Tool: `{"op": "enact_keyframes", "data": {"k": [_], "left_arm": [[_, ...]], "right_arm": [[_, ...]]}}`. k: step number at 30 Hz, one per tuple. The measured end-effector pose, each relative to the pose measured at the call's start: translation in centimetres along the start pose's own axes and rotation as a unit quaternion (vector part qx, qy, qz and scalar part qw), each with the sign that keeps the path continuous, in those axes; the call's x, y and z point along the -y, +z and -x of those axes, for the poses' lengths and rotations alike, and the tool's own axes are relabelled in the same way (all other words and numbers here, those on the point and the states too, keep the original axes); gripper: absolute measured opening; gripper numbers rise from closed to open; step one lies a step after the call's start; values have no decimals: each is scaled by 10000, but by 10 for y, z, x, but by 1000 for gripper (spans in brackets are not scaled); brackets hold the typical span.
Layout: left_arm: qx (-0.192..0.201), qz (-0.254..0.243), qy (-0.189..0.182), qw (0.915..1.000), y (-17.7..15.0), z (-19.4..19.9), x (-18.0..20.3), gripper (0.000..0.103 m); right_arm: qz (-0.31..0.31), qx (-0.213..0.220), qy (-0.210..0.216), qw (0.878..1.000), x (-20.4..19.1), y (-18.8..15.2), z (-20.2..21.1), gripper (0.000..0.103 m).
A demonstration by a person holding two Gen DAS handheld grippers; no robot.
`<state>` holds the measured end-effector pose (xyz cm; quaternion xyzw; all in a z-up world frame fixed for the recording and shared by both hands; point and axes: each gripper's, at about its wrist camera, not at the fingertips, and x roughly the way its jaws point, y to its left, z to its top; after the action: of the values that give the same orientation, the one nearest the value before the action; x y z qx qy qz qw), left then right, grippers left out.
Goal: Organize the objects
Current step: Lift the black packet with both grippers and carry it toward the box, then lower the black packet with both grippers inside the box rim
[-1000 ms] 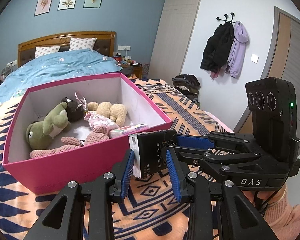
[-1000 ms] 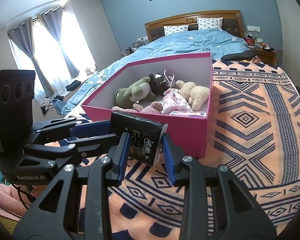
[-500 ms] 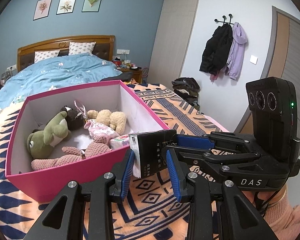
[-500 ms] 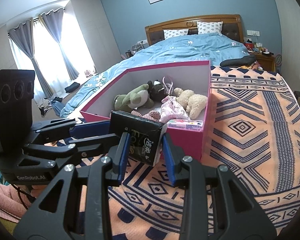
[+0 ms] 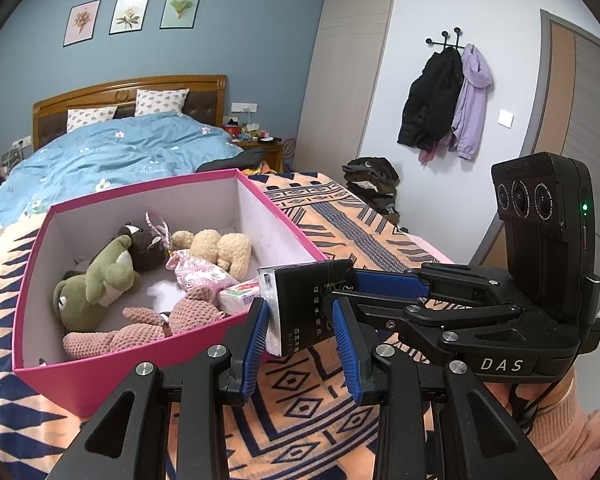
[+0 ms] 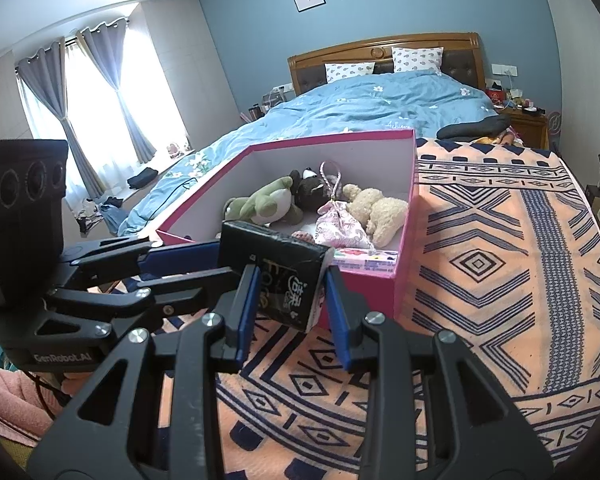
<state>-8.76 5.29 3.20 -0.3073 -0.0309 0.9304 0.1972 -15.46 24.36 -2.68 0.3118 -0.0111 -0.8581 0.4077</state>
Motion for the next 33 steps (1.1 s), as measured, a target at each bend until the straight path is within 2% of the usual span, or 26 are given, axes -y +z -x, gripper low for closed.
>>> {"op": "enact_keyframes", "data": {"k": [33], "left_arm": [[93, 16, -9, 10000, 19, -12, -10, 33]], "right_arm": [[34, 54, -39, 10000, 10, 21, -5, 36]]}}
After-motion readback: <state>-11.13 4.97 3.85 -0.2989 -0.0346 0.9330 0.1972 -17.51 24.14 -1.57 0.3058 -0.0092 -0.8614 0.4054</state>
